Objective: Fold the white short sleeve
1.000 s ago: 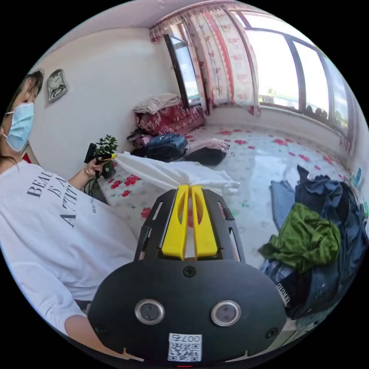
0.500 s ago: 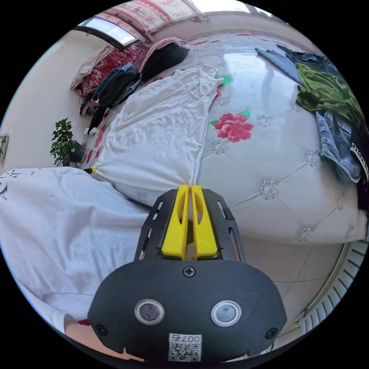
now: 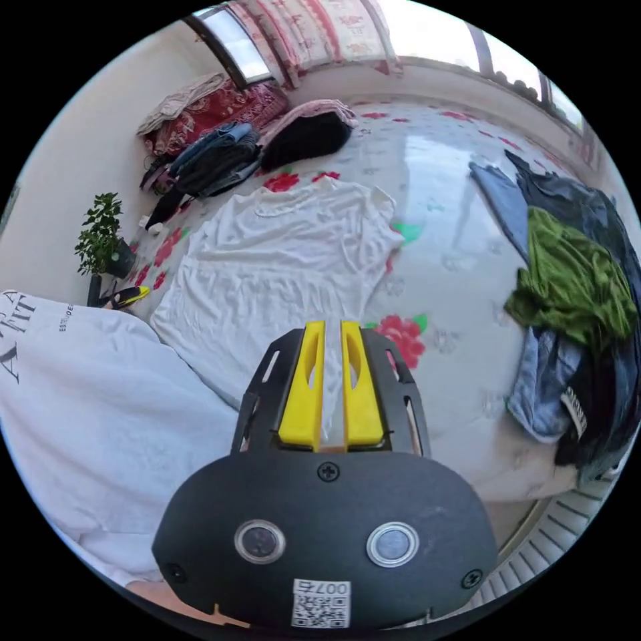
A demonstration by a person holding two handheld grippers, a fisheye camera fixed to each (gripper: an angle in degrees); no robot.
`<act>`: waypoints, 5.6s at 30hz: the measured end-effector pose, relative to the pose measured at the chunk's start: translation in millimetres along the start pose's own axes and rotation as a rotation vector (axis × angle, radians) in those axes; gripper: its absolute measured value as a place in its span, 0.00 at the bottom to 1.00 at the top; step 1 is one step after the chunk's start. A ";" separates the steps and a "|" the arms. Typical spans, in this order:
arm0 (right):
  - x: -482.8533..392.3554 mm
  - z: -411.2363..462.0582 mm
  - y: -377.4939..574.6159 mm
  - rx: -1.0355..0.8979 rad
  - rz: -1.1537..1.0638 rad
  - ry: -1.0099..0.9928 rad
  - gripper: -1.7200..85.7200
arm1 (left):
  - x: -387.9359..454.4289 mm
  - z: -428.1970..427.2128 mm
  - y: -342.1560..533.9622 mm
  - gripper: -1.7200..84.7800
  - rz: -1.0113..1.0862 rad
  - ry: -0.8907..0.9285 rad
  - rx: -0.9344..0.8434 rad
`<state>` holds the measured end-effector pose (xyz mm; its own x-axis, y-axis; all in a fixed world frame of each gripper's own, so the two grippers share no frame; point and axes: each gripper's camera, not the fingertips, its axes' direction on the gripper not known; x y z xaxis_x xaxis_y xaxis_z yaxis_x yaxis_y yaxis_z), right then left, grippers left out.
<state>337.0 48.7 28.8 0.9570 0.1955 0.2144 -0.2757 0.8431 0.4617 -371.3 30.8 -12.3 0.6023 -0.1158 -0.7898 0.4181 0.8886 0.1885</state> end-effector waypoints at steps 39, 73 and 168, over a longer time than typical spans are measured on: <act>-210.4 369.1 -222.3 -0.451 -0.725 -0.226 0.09 | -166.2 36.4 -107.0 0.01 -0.247 0.201 0.223; -8.0 161.1 -182.8 -0.195 -0.502 -0.193 0.02 | -54.6 196.0 13.6 0.02 0.702 0.176 -0.114; -147.6 -67.9 43.9 -0.283 0.098 0.160 0.11 | -71.1 220.3 103.3 0.11 0.215 -0.380 -0.316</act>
<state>189.8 90.9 -41.0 0.9355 0.3395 0.0978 -0.3523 0.9177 0.1838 -221.1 33.1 191.9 0.8799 -0.0165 -0.4748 0.0680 0.9935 0.0916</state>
